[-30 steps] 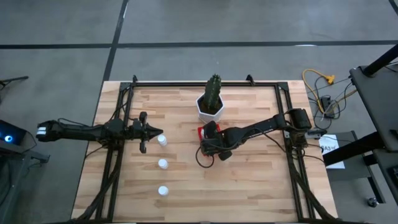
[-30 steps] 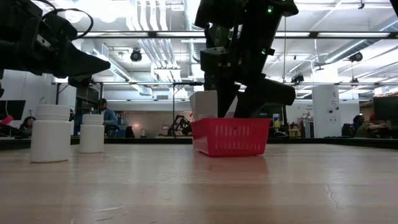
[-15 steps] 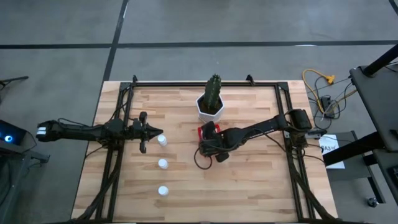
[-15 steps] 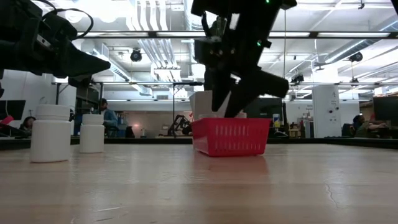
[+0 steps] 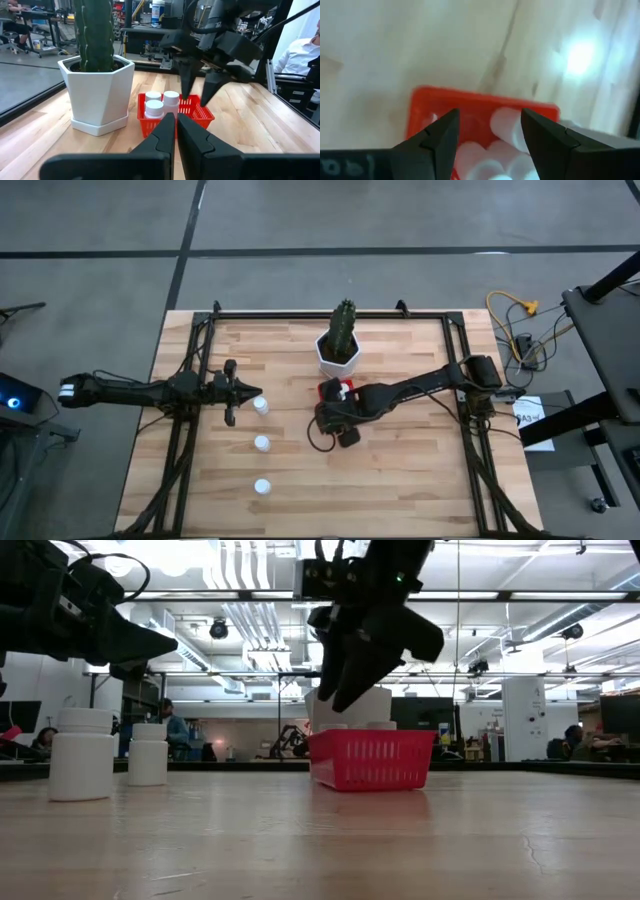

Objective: Pick and place pill bottles into a basket
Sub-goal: Put the white pill bottle into the red bin

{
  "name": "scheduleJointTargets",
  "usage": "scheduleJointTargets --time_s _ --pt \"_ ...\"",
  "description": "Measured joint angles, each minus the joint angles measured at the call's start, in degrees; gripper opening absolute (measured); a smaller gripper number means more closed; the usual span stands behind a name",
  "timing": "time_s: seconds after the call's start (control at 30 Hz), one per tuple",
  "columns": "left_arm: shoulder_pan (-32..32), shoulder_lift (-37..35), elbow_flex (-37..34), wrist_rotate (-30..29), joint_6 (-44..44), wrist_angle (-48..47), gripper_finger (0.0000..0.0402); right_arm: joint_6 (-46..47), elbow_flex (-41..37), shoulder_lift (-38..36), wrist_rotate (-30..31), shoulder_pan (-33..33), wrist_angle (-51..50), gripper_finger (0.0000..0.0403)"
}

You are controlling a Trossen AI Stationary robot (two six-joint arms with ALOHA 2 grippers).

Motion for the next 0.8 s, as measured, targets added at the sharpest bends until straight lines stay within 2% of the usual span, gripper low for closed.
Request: scheduleJointTargets --time_s 0.3,0.8 --pt "0.0 0.0 0.0 0.0 0.0 0.0 0.0001 3.9 -3.7 -4.8 -2.2 0.2 4.3 0.0201" --pt "0.0 0.0 0.0 0.0 0.0 0.1 0.0001 4.4 -30.8 -26.6 -9.5 1.2 38.0 0.0201"
